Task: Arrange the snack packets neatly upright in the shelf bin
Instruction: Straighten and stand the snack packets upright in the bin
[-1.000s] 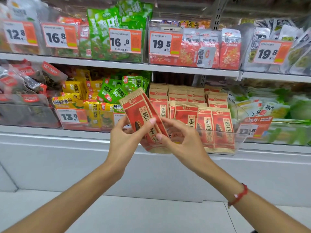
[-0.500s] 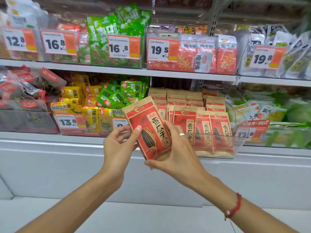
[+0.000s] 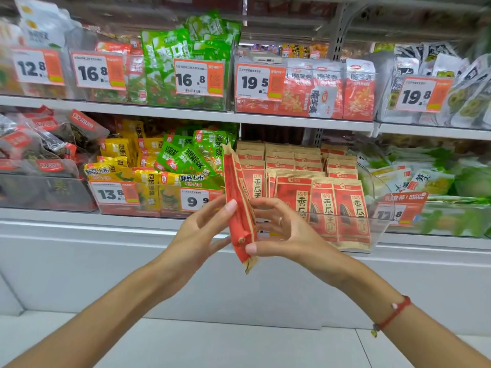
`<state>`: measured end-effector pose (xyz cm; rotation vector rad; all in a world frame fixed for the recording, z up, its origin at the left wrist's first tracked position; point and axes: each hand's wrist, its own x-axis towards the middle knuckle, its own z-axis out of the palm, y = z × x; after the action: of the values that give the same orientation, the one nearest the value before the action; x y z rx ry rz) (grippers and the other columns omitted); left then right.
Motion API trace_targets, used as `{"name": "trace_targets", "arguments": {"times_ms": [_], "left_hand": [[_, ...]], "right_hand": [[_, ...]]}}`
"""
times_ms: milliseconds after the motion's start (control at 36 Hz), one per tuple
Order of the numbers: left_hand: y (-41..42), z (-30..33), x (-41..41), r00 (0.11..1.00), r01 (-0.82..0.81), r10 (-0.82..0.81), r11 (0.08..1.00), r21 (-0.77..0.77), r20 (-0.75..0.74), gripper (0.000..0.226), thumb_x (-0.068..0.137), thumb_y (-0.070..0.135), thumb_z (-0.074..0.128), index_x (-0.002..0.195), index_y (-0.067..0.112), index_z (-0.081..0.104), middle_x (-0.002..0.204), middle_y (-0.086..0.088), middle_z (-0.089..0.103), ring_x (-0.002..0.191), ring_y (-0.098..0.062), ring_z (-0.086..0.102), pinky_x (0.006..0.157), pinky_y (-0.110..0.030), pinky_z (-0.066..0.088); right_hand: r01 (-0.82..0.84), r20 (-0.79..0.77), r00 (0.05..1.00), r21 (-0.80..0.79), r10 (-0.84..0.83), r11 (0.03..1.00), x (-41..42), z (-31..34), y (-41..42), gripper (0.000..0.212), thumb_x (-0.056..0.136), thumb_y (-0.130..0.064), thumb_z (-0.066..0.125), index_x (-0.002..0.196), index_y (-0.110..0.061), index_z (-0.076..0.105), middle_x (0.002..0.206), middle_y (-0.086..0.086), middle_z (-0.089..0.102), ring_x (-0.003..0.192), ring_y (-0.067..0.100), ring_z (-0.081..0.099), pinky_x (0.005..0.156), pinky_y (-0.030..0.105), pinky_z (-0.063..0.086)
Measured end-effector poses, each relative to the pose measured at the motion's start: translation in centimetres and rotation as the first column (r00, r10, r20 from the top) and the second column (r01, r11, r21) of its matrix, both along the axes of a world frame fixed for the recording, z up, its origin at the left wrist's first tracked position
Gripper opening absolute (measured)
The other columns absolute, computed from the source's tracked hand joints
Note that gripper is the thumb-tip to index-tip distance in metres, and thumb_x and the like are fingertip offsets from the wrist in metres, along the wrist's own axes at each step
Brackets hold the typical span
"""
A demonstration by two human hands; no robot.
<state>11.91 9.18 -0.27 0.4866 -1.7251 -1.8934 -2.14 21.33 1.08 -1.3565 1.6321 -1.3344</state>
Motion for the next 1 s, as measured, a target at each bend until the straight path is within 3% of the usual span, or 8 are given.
{"name": "trace_targets", "arguments": {"times_ms": [194, 361, 556, 695, 806, 861, 917, 1000], "left_hand": [[0.7, -0.1, 0.2, 0.989, 0.09, -0.097, 0.994, 0.057, 0.115, 0.054, 0.075, 0.042, 0.064, 0.125, 0.02, 0.062, 0.114, 0.003, 0.072, 0.107, -0.007, 0.066, 0.078, -0.019, 0.056], [1.4, -0.6, -0.2, 0.959, 0.1, -0.11, 0.994, 0.052, 0.262, 0.065, 0.07, 0.049, 0.075, 0.127, 0.023, 0.057, 0.115, 0.006, 0.071, 0.11, -0.007, 0.064, 0.103, -0.036, 0.047], [1.3, -1.2, -0.7, 0.98, -0.04, 0.042, 0.999, -0.013, 0.197, 0.09, 0.042, 0.061, 0.083, 0.124, 0.032, 0.059, 0.12, 0.011, 0.067, 0.113, -0.004, 0.061, 0.106, -0.035, 0.043], [1.1, -0.9, -0.7, 0.958, -0.278, 0.274, 0.96, 0.042, 0.083, 0.094, 0.037, 0.063, 0.087, 0.121, 0.031, 0.059, 0.117, 0.011, 0.068, 0.11, -0.006, 0.063, 0.104, -0.035, 0.044], [2.0, -0.9, -0.9, 0.933, -0.352, 0.348, 0.935, 0.033, 0.096, 0.067, 0.058, 0.043, 0.087, 0.118, 0.029, 0.06, 0.094, 0.015, 0.07, 0.074, 0.01, 0.066, 0.059, -0.007, 0.048], [2.3, -1.0, -1.1, 0.921, -0.379, 0.377, 0.925, 0.009, 0.101, 0.061, 0.063, 0.034, 0.085, 0.118, 0.028, 0.059, 0.08, 0.02, 0.068, 0.064, 0.015, 0.062, 0.048, -0.006, 0.042], [2.5, -0.9, -1.1, 0.923, -0.379, 0.377, 0.925, 0.004, 0.074, 0.06, 0.062, 0.034, 0.085, 0.116, 0.028, 0.06, 0.076, 0.022, 0.069, 0.066, 0.013, 0.063, 0.054, -0.009, 0.044], [2.1, -0.9, -1.0, 0.927, -0.375, 0.373, 0.926, 0.04, 0.039, 0.046, 0.069, 0.028, 0.082, 0.112, 0.028, 0.064, 0.098, 0.017, 0.071, 0.088, 0.002, 0.067, 0.074, -0.02, 0.05]], "right_hand": [[0.138, -0.162, 0.975, -0.091, -0.151, 0.986, 0.5, 0.7, -0.1, 0.04, 0.077, -0.053, 0.06, 0.112, -0.034, 0.061, 0.11, -0.022, 0.065, 0.103, -0.008, 0.059, 0.091, 0.021, 0.048], [0.241, 0.063, 0.97, -0.159, -0.234, 0.957, 0.0, 1.0, 0.1, 0.012, 0.087, -0.022, 0.067, 0.098, -0.024, 0.07, 0.073, -0.011, 0.072, 0.071, 0.006, 0.068, 0.074, 0.026, 0.059], [0.212, 0.098, 0.975, -0.166, -0.197, 0.963, -0.2, 0.9, 0.3, 0.012, 0.088, -0.019, 0.066, 0.099, -0.023, 0.069, 0.073, -0.01, 0.072, 0.067, 0.005, 0.067, 0.065, 0.018, 0.056], [0.014, -0.107, 0.994, -0.044, -0.019, 0.999, -0.2, 0.5, 0.9, 0.047, 0.077, -0.018, 0.078, 0.113, -0.041, 0.059, 0.108, -0.014, 0.068, 0.093, 0.003, 0.067, 0.079, 0.014, 0.053], [0.095, -0.174, 0.979, -0.069, -0.105, 0.993, 1.1, -1.4, 0.1, 0.057, 0.071, -0.023, 0.084, 0.115, -0.041, 0.053, 0.108, -0.019, 0.061, 0.095, 0.0, 0.063, 0.081, 0.019, 0.054], [0.152, -0.194, 0.966, -0.109, -0.171, 0.982, 1.2, -1.6, -0.2, 0.051, 0.07, -0.022, 0.084, 0.113, -0.034, 0.058, 0.103, -0.016, 0.064, 0.087, 0.002, 0.065, 0.08, 0.022, 0.055], [0.18, -0.154, 0.967, -0.146, -0.202, 0.973, 0.8, -1.3, -0.3, 0.043, 0.071, -0.018, 0.083, 0.108, -0.03, 0.065, 0.096, -0.009, 0.071, 0.079, 0.005, 0.067, 0.077, 0.02, 0.055], [0.212, -0.019, 0.976, -0.139, -0.217, 0.967, -0.2, -0.9, -0.3, 0.038, 0.076, -0.018, 0.08, 0.11, -0.029, 0.068, 0.096, -0.012, 0.074, 0.086, 0.005, 0.068, 0.077, 0.019, 0.055]]}}
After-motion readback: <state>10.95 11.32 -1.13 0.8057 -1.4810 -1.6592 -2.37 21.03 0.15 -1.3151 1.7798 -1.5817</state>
